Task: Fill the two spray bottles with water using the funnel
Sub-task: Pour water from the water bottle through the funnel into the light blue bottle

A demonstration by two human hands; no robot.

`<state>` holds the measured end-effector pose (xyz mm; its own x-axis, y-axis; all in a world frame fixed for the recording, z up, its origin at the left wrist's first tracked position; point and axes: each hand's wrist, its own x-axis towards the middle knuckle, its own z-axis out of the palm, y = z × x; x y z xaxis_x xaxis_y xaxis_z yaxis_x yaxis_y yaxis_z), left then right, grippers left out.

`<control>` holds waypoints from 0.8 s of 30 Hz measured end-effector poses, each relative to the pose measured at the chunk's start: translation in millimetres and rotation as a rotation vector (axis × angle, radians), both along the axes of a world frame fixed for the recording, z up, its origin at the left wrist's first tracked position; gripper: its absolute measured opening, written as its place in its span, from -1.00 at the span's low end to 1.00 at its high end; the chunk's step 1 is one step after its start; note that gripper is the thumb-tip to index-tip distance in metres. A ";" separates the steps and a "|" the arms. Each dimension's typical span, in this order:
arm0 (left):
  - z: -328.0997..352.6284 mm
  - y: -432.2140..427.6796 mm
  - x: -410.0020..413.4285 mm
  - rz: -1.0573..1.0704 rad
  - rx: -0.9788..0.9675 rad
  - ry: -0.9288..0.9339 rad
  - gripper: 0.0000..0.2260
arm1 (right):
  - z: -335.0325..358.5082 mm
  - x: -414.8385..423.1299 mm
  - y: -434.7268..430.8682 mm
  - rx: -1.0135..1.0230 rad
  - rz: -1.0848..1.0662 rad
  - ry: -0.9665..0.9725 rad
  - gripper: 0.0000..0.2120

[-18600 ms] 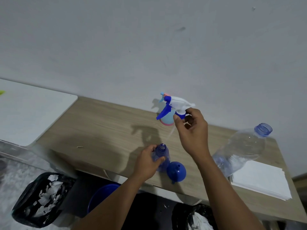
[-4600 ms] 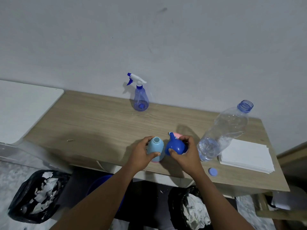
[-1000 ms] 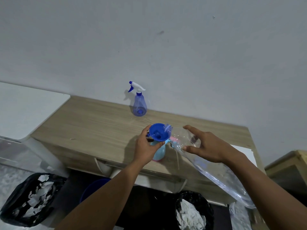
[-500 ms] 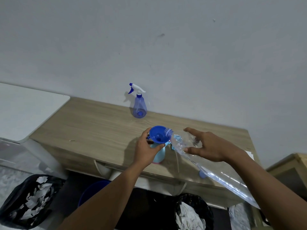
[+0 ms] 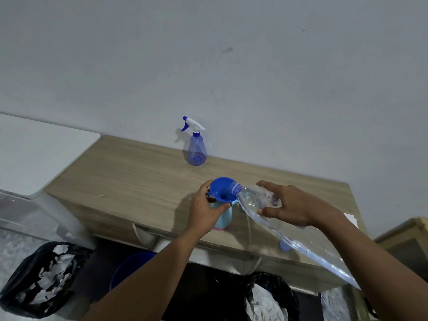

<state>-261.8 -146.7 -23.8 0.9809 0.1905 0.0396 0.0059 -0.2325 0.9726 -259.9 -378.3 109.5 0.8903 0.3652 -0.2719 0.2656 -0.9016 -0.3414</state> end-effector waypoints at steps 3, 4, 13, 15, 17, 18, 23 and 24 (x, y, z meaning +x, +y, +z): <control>-1.0 0.3 1.0 -0.004 0.007 0.009 -0.26 | -0.2 0.9 -0.3 -0.004 0.002 -0.002 -0.25; -1.4 0.3 1.3 -0.005 0.004 0.011 -0.26 | 0.0 1.0 -0.5 -0.005 0.005 -0.003 -0.26; 0.8 -0.1 -0.1 -0.003 0.000 0.006 -0.31 | -8.8 1.0 -7.2 0.057 -0.006 -0.015 -0.27; 0.3 0.2 -0.2 -0.002 0.004 0.008 -0.31 | -13.2 0.2 -9.9 0.097 -0.010 -0.025 -0.27; -1.1 0.5 0.3 -0.001 0.007 0.001 -0.31 | -18.5 -0.6 -12.1 0.139 -0.009 -0.038 -0.27; -1.9 0.6 0.8 -0.002 0.010 -0.001 -0.31 | -20.7 -1.0 -12.9 0.165 -0.008 -0.049 -0.28; -1.2 0.8 0.8 0.005 0.021 -0.002 -0.30 | -27.6 -3.5 -17.2 0.430 -0.100 -0.153 -0.31; -0.7 0.4 0.3 0.006 0.017 -0.001 -0.31 | -28.9 -3.7 -18.8 0.489 -0.141 -0.190 -0.31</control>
